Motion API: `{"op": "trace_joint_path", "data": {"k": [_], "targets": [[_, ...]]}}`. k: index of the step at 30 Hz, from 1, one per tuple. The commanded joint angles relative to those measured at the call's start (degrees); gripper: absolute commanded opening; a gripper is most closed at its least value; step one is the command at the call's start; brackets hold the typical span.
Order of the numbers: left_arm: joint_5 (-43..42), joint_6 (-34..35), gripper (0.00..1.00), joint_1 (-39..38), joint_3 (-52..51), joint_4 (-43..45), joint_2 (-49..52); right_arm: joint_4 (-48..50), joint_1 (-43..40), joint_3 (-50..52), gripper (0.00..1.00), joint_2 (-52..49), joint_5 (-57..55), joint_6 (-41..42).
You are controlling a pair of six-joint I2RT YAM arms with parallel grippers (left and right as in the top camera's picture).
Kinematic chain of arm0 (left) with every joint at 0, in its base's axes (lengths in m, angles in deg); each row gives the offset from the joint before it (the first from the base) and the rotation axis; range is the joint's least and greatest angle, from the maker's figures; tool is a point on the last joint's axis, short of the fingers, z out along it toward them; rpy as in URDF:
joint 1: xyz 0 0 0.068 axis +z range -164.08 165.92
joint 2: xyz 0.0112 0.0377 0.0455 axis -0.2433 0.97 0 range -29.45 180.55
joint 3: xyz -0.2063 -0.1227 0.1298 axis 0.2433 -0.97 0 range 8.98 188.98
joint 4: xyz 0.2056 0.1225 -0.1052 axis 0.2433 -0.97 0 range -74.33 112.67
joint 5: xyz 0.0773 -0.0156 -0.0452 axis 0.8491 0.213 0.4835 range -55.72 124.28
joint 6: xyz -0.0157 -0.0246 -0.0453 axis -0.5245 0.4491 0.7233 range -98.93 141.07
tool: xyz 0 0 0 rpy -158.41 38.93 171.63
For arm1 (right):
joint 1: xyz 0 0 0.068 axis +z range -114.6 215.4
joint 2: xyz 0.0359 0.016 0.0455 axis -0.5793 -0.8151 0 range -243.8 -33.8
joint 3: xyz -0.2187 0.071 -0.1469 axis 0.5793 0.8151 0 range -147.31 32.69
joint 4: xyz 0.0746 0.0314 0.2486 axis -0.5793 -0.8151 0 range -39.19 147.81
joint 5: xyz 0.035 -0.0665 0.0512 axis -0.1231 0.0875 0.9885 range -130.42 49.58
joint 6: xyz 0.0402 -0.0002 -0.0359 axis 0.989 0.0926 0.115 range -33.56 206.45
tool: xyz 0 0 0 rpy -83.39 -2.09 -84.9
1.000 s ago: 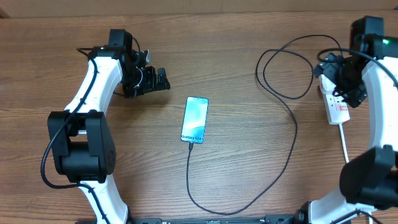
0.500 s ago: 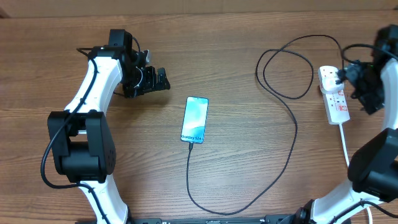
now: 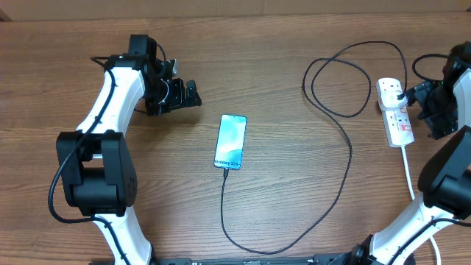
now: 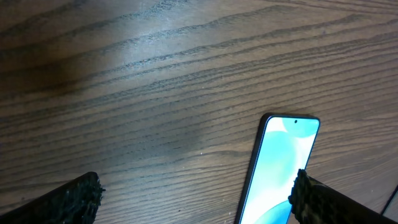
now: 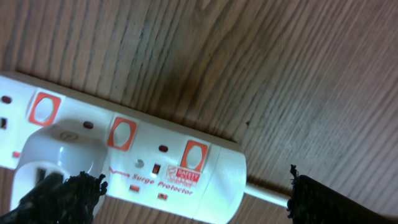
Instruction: Plug charger to phone and switch on socket
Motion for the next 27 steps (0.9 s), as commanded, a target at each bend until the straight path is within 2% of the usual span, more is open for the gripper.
{"op": "trace_joint_path", "data": {"k": [1,27], "targets": [[0.15,-0.46,1.0,-0.11,0.94,0.04,0.68,0.83,0.02,0.13,1.0,-1.42,-0.83,0.44],[0.15,-0.46,1.0,-0.11,0.94,0.04,0.68,4.55,0.0,0.31,1.0,-7.58,-2.47,0.66]]}}
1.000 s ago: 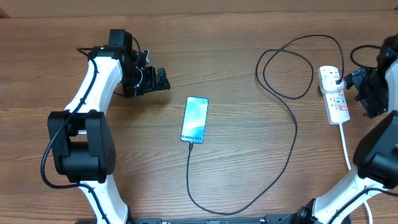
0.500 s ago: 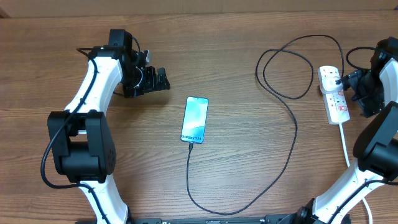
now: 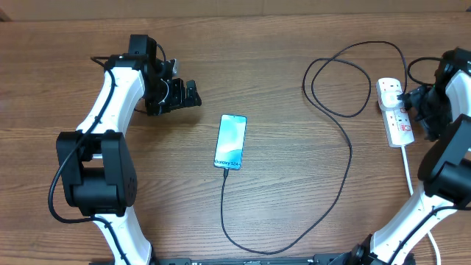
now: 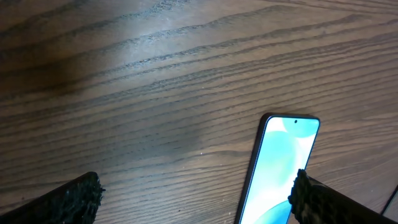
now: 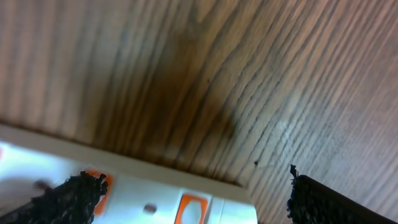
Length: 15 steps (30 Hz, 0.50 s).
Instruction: Plug charger to phone and switch on socket
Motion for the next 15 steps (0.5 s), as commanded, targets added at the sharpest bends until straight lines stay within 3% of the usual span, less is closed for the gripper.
{"op": "trace_joint_path", "data": {"k": [1,15], "targets": [[0.15,-0.46,1.0,-0.11,0.94,0.02,0.68,0.61,0.13,0.24,1.0,-1.55,-0.04,0.61],[0.15,-0.46,1.0,-0.11,0.94,0.02,0.68,-1.33,0.13,0.24,1.0,-2.95,10.97,-6.43]]}}
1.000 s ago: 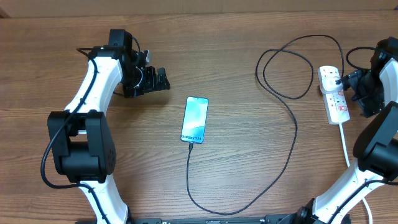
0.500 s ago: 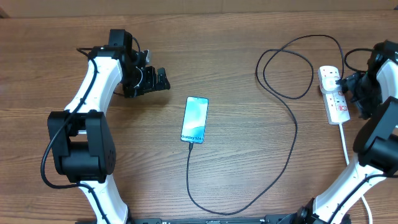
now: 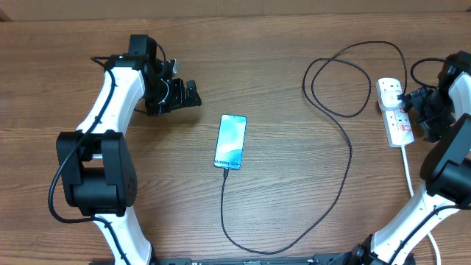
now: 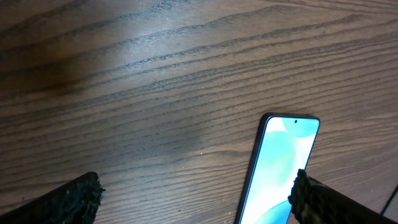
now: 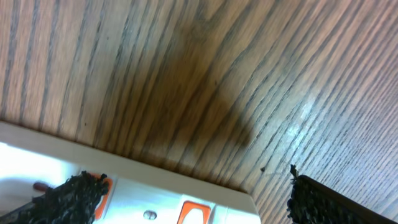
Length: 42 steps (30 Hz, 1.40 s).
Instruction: Plug charger to phone and switch on socket
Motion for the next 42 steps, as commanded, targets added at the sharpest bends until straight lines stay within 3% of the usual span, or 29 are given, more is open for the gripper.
{"op": "trace_joint_path", "data": {"k": [1,18,25,42], "targets": [[0.15,-0.46,1.0,-0.11,0.94,0.02,0.68,-1.53,1.51,0.44,1.0,-2.36,6.67,-3.32],[0.17,-0.46,1.0,-0.11,0.94,0.02,0.68,-4.09,1.62,0.5,1.0,-2.36,6.62,-4.96],[0.15,-0.46,1.0,-0.11,0.94,0.02,0.68,-12.94,-0.46,-3.56,1.0,-1.68,6.69,-6.84],[0.17,-0.46,1.0,-0.11,0.94,0.02,0.68,-18.93,7.67,-4.98,1.0,18.6,9.18,-18.64]]}}
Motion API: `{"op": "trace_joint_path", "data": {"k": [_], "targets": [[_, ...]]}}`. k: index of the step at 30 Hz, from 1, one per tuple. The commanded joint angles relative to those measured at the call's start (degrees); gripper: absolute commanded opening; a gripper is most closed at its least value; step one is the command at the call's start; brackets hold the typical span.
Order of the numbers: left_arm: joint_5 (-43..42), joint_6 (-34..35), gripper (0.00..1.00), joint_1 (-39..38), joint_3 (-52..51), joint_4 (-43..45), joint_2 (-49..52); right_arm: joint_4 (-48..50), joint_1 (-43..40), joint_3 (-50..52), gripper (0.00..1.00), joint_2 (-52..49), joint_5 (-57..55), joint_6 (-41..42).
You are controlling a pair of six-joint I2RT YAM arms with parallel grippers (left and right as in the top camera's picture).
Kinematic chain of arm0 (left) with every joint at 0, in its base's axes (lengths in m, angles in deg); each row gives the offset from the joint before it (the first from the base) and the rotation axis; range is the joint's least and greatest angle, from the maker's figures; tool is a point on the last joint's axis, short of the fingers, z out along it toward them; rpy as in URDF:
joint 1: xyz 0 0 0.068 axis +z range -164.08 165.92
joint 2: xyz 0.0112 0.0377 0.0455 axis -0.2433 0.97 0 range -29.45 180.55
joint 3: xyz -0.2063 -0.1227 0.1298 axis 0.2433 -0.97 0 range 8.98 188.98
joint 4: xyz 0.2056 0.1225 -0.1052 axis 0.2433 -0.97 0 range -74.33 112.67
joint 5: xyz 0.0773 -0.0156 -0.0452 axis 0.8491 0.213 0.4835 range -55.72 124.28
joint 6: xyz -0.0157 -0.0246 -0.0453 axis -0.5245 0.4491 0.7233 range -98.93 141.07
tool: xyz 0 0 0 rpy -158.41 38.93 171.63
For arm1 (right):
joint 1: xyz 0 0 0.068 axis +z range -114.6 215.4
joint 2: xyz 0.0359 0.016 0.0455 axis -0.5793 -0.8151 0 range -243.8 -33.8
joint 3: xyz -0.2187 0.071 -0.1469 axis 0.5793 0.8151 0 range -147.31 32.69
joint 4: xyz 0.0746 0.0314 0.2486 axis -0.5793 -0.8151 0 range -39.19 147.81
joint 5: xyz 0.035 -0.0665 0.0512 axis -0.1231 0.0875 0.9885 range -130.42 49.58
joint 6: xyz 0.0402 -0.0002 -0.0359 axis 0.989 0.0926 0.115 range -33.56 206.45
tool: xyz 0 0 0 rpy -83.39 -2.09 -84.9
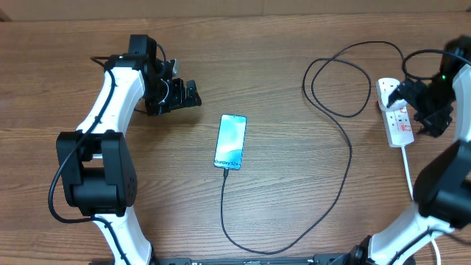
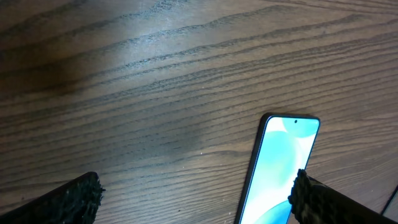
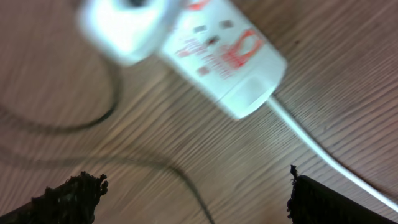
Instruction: Plug charger to phone and switch on socket
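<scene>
The phone [image 1: 230,140] lies screen-up mid-table, its screen lit blue, with the black charger cable [image 1: 346,154] plugged into its near end; its top end also shows in the left wrist view as phone [image 2: 280,165]. The cable loops to the white charger plug [image 1: 390,90] in the white socket strip [image 1: 397,121]. In the blurred right wrist view the socket strip [image 3: 217,56] lies ahead of the fingers. My right gripper [image 1: 425,110] hangs open beside the strip, holding nothing. My left gripper [image 1: 190,94] stands open left of the phone, empty.
The strip's white lead [image 1: 409,173] runs toward the near right edge of the wooden table [image 1: 294,221]. The black cable makes large loops across the right half of the table.
My right gripper has turned and drawn back from the strip; its camera now sees the strip's end, the white plug and the cable instead of the strip's edge up close. The left arm is unchanged.
The phone had the cable plugged in throughout and the left gripper stayed open beside it. My right gripper was first close over the strip's switches, then shifted along its edge, and now stands farther off, open.
</scene>
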Motion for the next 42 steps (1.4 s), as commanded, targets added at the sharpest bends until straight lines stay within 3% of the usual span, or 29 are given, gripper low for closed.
{"op": "trace_joint_path", "data": {"k": [1,16,42], "targets": [[0.15,-0.48,1.0,-0.11,0.94,0.04,0.68,-1.25,2.08,-1.73,1.0,5.01,0.46,-3.76],[0.15,-0.48,1.0,-0.11,0.94,0.04,0.68,-2.82,8.61,3.52,1.0,6.08,0.39,-3.98],[0.15,-0.48,1.0,-0.11,0.94,0.04,0.68,-2.62,8.57,3.65,1.0,6.08,0.42,-3.96]]}}
